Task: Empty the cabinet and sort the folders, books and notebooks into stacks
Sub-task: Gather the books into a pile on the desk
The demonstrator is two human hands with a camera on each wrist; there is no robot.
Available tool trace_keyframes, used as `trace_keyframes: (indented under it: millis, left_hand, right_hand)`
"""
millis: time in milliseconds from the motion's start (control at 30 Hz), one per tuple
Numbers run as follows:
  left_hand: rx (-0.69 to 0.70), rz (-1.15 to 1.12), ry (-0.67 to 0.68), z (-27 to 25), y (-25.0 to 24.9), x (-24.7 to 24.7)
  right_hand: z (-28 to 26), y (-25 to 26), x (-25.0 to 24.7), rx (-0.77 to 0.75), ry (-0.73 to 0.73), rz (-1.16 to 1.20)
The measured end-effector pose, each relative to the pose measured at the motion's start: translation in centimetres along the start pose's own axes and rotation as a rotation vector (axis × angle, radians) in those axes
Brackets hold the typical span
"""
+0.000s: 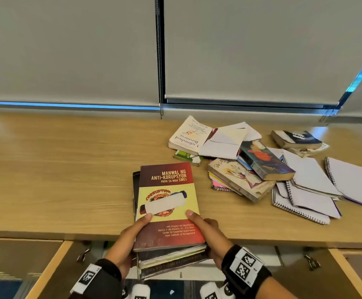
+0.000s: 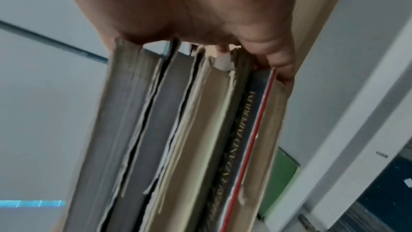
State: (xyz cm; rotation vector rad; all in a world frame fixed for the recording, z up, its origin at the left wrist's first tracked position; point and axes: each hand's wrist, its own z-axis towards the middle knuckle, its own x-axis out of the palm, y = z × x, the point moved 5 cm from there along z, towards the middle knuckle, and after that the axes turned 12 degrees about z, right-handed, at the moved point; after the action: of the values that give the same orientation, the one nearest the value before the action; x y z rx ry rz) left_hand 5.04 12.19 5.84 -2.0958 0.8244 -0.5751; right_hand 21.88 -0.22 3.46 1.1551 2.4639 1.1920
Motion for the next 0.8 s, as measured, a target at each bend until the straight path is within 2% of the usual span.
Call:
trace_keyframes:
  millis: [100, 300, 500, 800]
  left_hand:
    - [-0.028, -0.001, -0.012, -0.6, 0.6, 0.9]
    - [-0.096, -0.005, 0.077, -1.3, 2.6, 4.2]
    - [-0.057, 0.003, 0.085, -1.4, 2.9, 7.1]
    - [-0.057, -0.104, 0.036, -0.1, 4.2, 5.8]
  right_hand:
    - [-0.1, -0.8, -1.3, 0.063, 0.099, -0.060]
    - [-1.9, -3.1, -4.8, 0.145, 0.235, -0.129]
    - [-1.2, -1.3, -7.2, 0.100, 0.208, -0.150]
    - [-0.6, -1.4, -7.1, 0.031, 0.190, 0.110]
